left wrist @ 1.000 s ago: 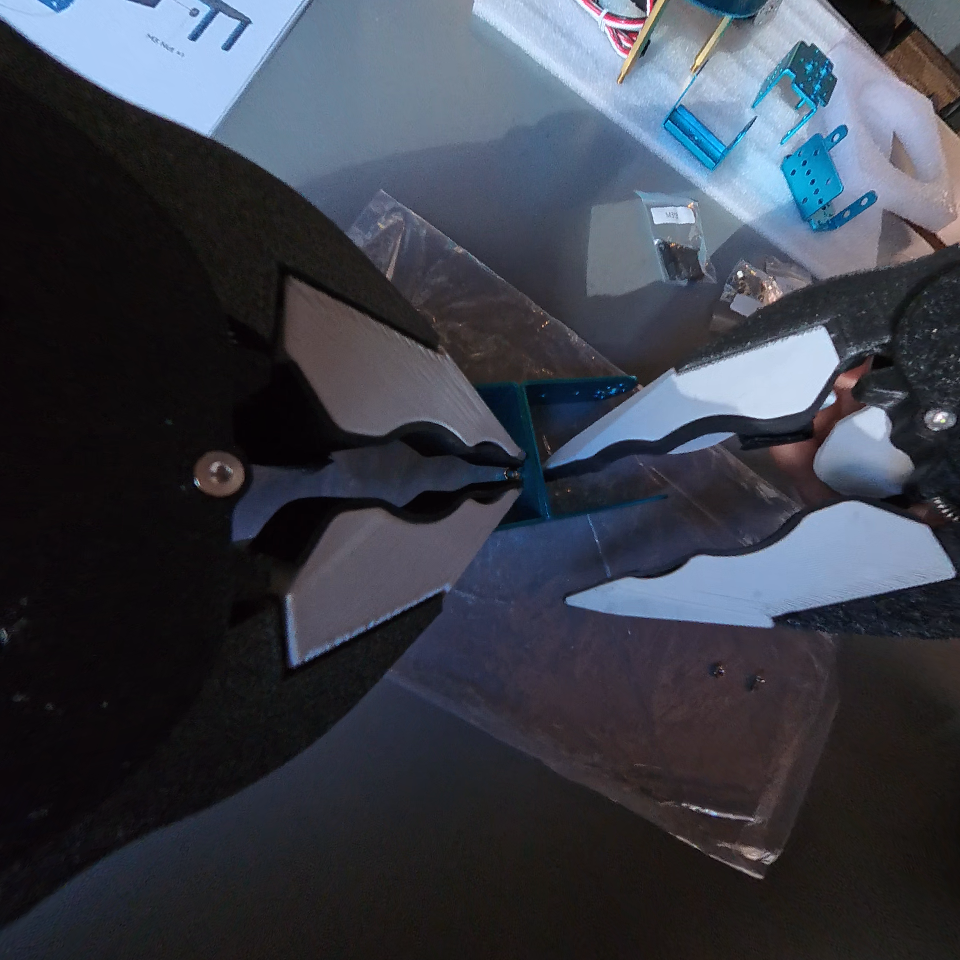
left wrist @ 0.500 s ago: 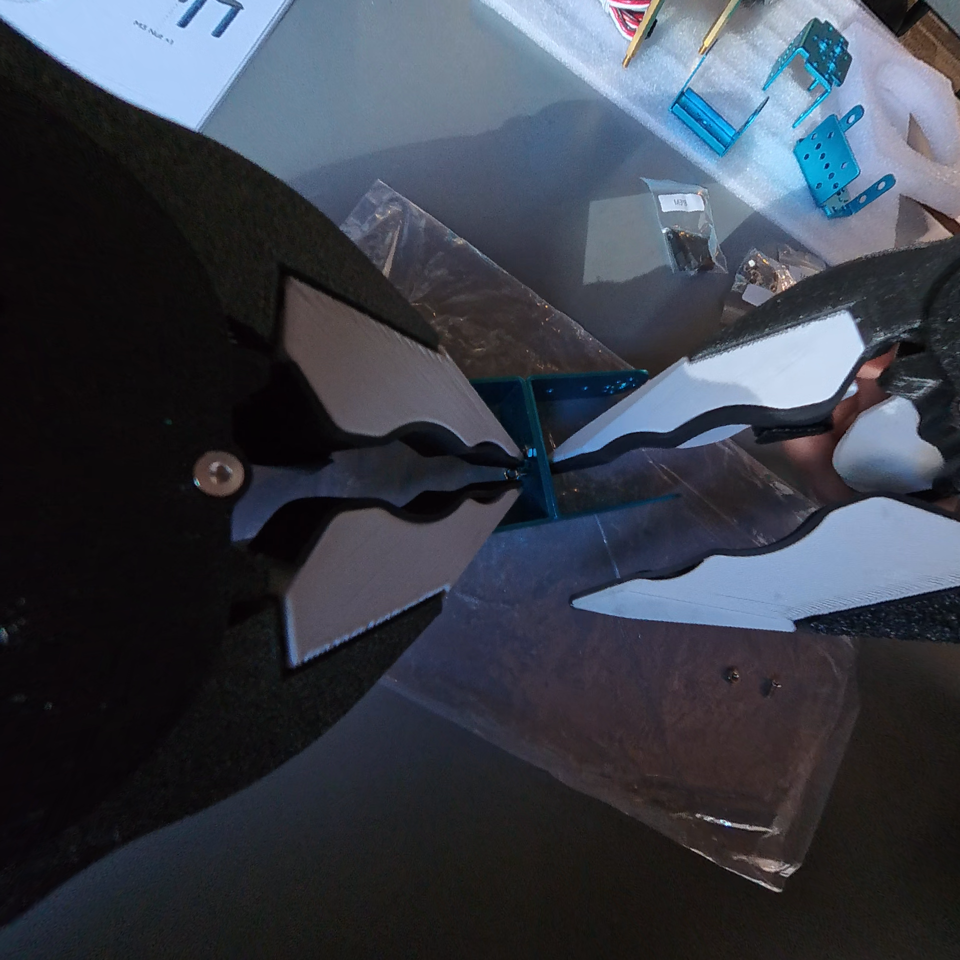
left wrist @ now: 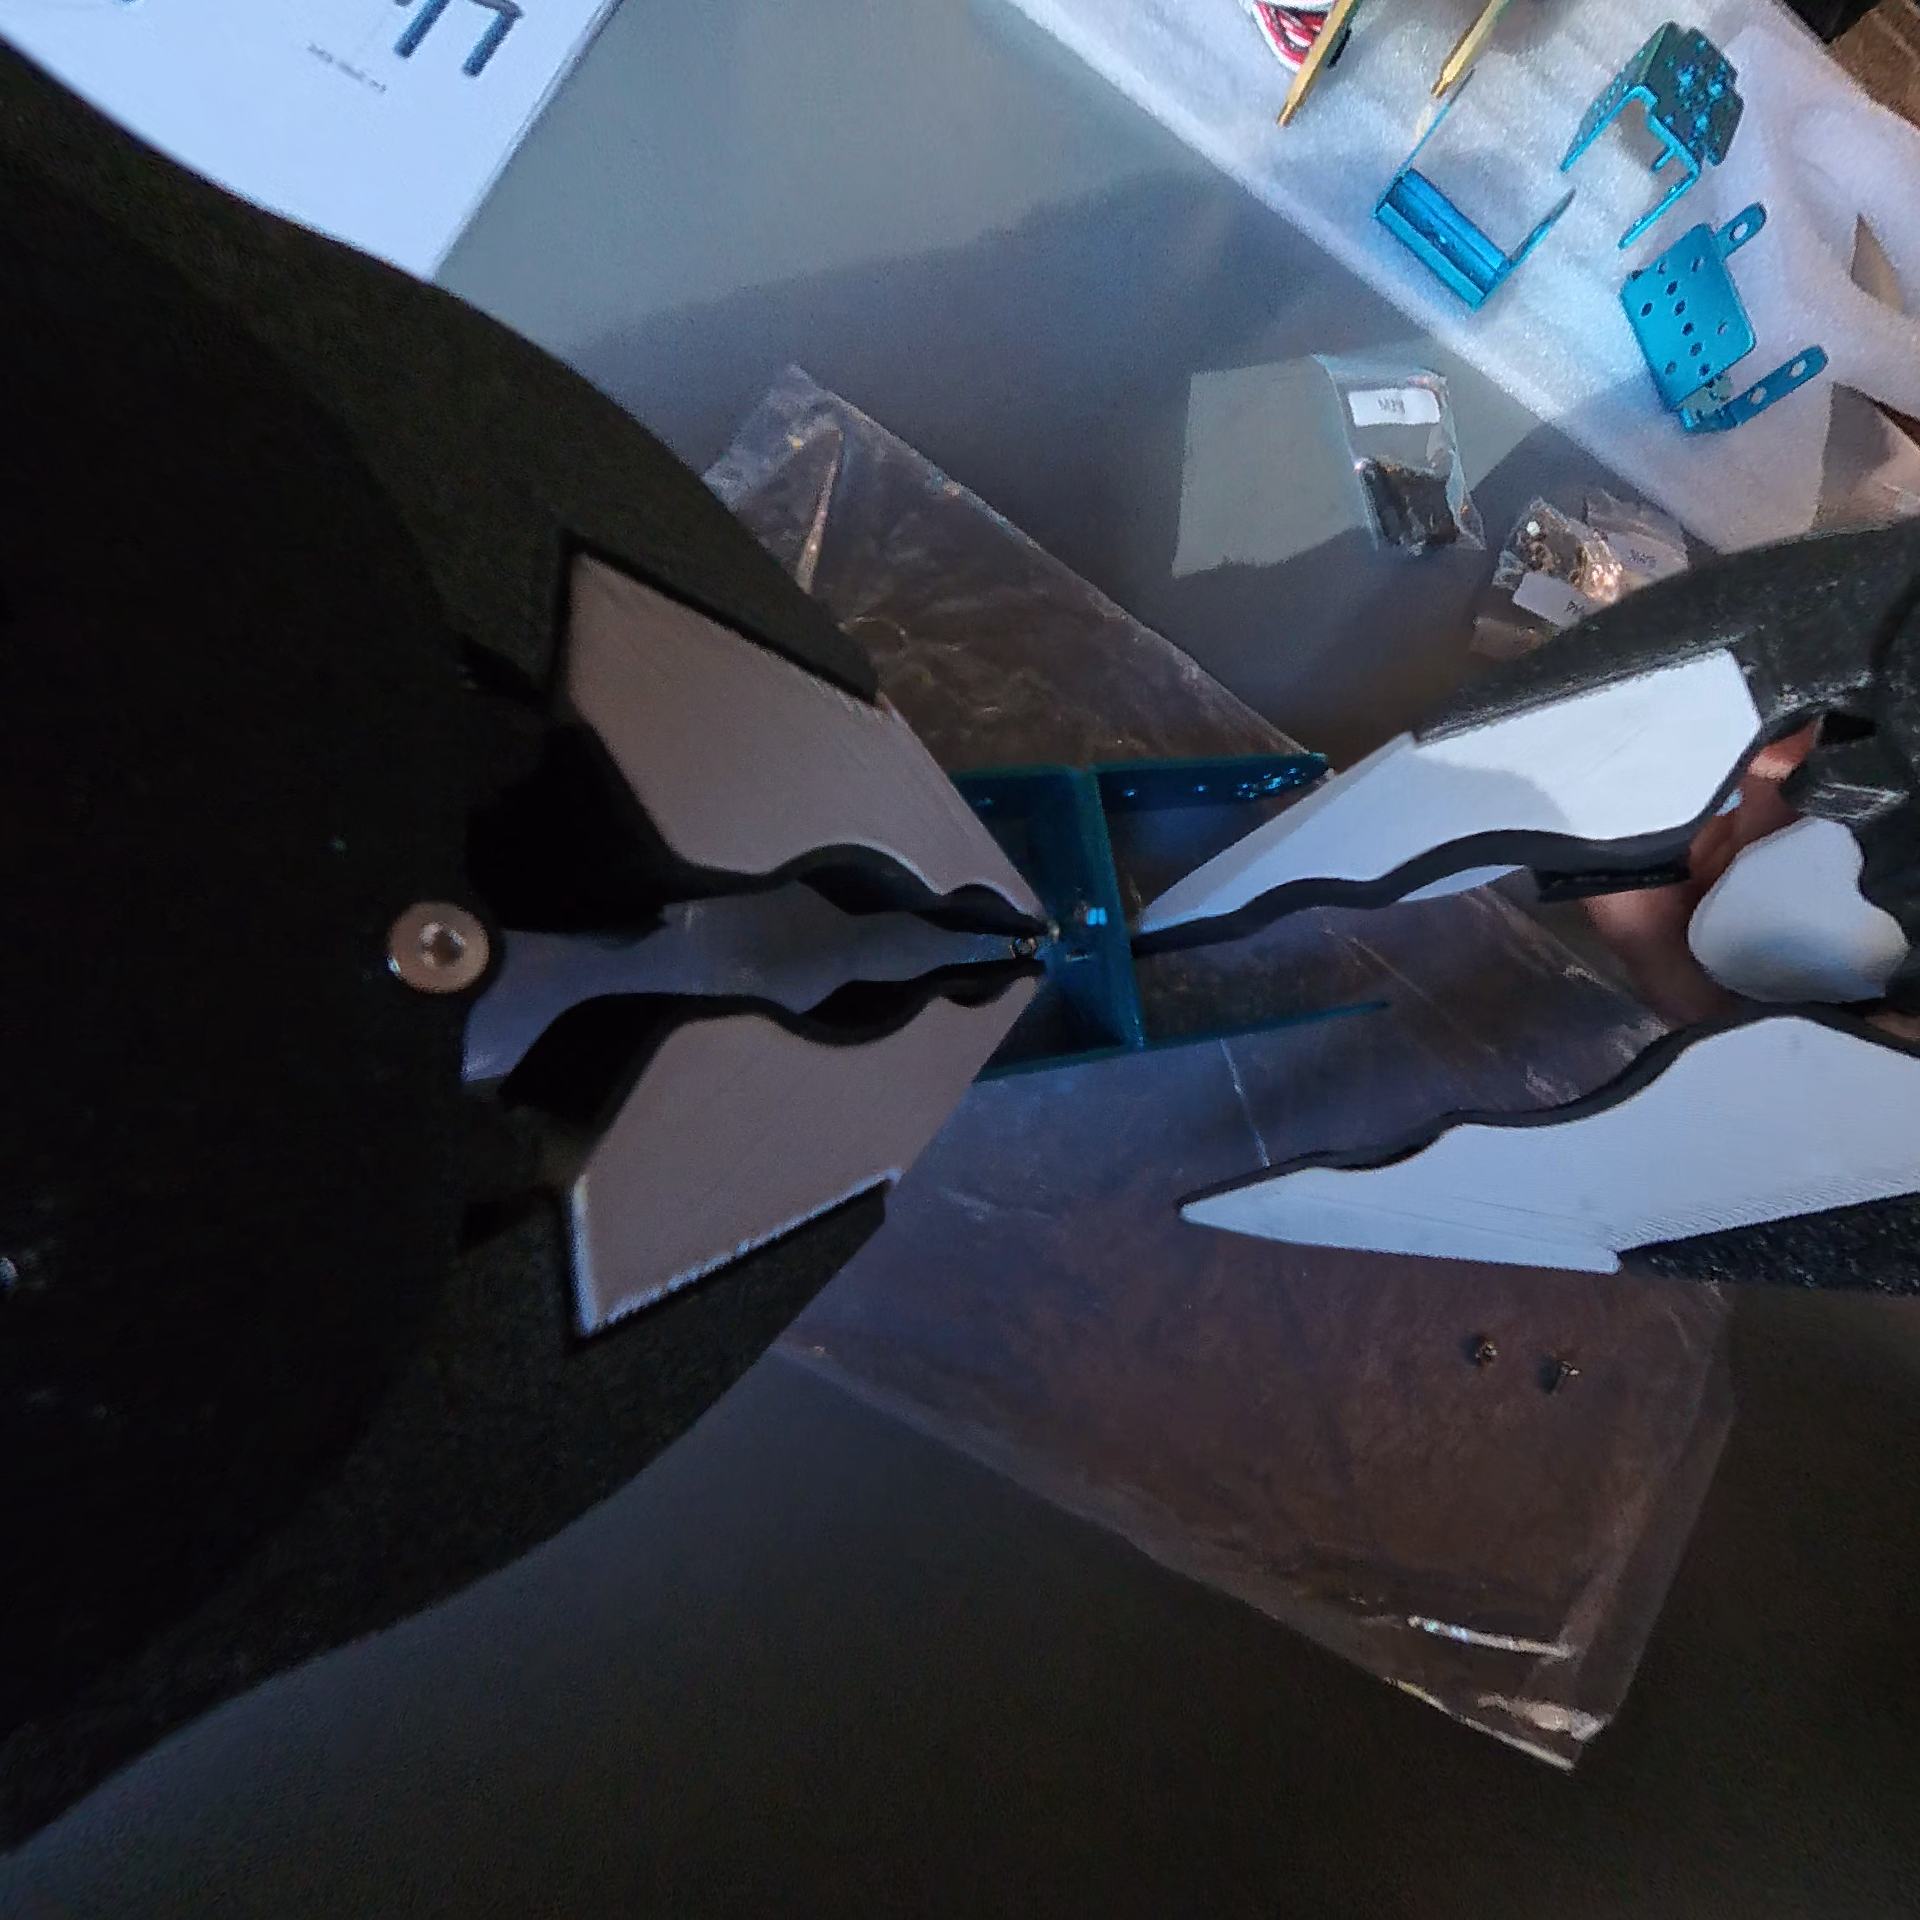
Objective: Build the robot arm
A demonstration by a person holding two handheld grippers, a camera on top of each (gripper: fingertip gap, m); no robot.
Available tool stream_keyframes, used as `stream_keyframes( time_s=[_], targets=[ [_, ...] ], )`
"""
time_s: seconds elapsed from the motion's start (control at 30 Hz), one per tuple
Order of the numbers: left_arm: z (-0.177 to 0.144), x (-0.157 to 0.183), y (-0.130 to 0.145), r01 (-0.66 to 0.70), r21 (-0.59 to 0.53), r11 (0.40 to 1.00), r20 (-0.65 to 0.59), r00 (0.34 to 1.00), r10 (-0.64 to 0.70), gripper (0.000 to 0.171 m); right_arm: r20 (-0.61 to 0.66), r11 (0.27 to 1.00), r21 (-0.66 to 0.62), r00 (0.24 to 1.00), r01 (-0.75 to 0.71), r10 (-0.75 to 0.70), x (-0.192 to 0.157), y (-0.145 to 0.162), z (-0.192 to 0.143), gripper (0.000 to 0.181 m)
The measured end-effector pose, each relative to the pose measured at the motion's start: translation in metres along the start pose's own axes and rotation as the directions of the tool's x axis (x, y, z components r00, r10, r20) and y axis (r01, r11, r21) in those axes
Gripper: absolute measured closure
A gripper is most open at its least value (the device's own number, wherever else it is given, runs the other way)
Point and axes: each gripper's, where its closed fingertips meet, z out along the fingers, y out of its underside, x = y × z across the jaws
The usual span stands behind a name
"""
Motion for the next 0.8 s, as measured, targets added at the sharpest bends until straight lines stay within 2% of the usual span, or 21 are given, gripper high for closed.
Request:
stream_keyframes(
  time_s=[0.13,0.23,0.27,0.4,0.5,0.63,0.8],
  targets=[
    [-0.019,-0.001,0.008,0.026,0.003,1.0,0.012,1.0,-0.026,0.171,-0.052,0.998,-0.065,0.999,0.008,-0.011,0.005,0.004,-0.013,0.131],
    [-0.033,0.002,0.02,0.03,-0.019,0.999,0.017,0.999,-0.03,0.171,-0.091,0.992,-0.123,0.996,-0.026,0.015,0.009,-0.001,-0.026,0.121],
    [-0.035,0.002,0.025,0.033,-0.033,0.999,0.018,0.999,-0.033,0.171,-0.09,0.988,-0.149,0.996,-0.029,0.016,0.007,-0.003,-0.029,0.116],
    [-0.039,0.008,0.041,0.057,-0.074,0.996,0.007,0.998,-0.056,0.171,-0.146,0.968,-0.251,0.989,-0.008,-0.03,0.009,-0.011,-0.034,0.115],
    [-0.041,0.01,0.04,0.082,-0.062,0.995,0.006,0.997,-0.082,0.169,-0.153,0.96,-0.282,0.987,-0.007,-0.038,0.009,-0.016,-0.031,0.117],
    [-0.04,0.024,0.034,0.091,-0.039,0.995,-0.034,0.995,-0.092,0.15,-0.206,0.95,-0.313,0.975,0.013,-0.081,0.023,-0.016,-0.027,0.104],
    [-0.038,0.029,0.028,0.107,-0.01,0.994,-0.006,0.994,-0.108,0.151,-0.21,0.909,-0.417,0.973,0.001,-0.098,0.036,-0.002,-0.014,0.093]
  ],
)
